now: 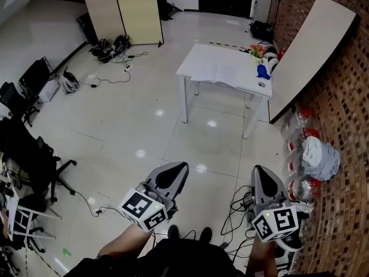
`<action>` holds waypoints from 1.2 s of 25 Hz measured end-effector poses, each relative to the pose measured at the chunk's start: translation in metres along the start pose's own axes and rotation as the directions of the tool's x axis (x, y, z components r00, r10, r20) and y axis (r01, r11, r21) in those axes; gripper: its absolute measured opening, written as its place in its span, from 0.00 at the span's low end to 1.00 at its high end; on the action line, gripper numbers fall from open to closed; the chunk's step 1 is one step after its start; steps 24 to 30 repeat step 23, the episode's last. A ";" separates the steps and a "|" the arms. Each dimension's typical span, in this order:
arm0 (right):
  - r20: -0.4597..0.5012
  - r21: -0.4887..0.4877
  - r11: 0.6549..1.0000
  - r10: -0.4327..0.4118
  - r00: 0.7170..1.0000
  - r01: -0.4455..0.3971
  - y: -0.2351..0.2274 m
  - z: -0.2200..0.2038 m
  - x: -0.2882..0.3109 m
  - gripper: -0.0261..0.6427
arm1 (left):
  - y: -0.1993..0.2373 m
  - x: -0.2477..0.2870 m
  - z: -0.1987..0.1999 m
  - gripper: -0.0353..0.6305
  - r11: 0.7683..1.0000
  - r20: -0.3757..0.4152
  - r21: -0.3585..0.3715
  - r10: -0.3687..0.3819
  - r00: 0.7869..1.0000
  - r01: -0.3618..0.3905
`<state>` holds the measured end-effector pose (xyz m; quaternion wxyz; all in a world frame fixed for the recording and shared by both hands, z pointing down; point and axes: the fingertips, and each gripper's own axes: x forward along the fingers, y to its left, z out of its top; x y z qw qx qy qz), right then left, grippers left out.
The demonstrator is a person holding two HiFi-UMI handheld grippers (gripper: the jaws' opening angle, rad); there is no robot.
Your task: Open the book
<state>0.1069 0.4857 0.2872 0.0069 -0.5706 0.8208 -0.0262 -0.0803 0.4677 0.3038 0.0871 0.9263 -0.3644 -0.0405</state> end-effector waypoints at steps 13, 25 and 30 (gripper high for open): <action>0.001 0.009 0.999 -0.037 0.999 0.037 0.033 0.007 -0.005 0.04 | 0.015 -0.033 0.006 0.06 1.000 0.010 0.005 -0.015 1.000 0.015; 0.010 -0.054 0.998 -0.031 0.999 0.031 0.037 0.016 -0.005 0.04 | 0.005 -0.030 0.012 0.06 0.998 0.016 0.052 -0.032 0.999 0.031; 0.010 -0.054 0.998 -0.031 0.999 0.031 0.037 0.016 -0.005 0.04 | 0.005 -0.030 0.012 0.06 0.998 0.016 0.052 -0.032 0.999 0.031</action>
